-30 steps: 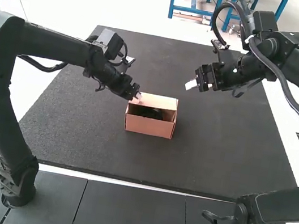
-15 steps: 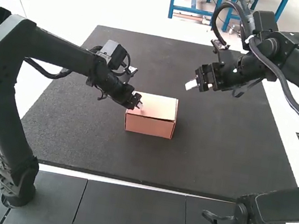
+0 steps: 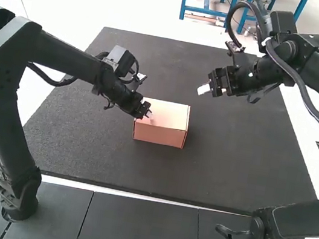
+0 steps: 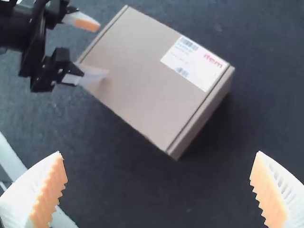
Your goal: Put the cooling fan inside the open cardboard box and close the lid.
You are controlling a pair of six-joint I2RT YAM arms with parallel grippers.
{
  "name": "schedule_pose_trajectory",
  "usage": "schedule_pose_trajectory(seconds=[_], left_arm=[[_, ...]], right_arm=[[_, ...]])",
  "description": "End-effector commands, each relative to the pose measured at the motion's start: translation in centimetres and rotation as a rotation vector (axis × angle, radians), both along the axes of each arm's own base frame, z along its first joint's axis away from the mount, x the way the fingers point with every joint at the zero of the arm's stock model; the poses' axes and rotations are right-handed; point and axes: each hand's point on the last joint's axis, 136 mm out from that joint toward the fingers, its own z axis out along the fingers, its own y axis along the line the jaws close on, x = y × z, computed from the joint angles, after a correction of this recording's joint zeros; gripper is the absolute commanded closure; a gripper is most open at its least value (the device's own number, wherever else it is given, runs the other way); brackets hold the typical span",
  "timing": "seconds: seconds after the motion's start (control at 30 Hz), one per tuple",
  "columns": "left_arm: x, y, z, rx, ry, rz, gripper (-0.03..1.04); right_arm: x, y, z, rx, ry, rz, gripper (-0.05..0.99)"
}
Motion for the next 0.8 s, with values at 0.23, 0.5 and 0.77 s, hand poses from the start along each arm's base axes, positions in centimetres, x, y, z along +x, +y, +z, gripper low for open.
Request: schedule_pose_trajectory(seconds=[0.23, 0.5, 0.77], left_arm=[[3.4, 1.0, 11.3, -0.143, -0.303, 0.095, 0.04], [0.9, 2.5, 14.8, -0.179, -0.433, 0.116, 0.04], [-3.2, 4.8, 18.3, -0.27, -0.7, 0.144, 0.04]], right_arm=[[3.7, -0.5, 2.9, 0.126, -0.132, -0.146, 0.04], [5.1, -2.1, 2.6, 0.115, -0.19, -0.256, 0.03], [5.9, -5.8, 3.2, 0.157, -0.385, -0.433, 0.03]])
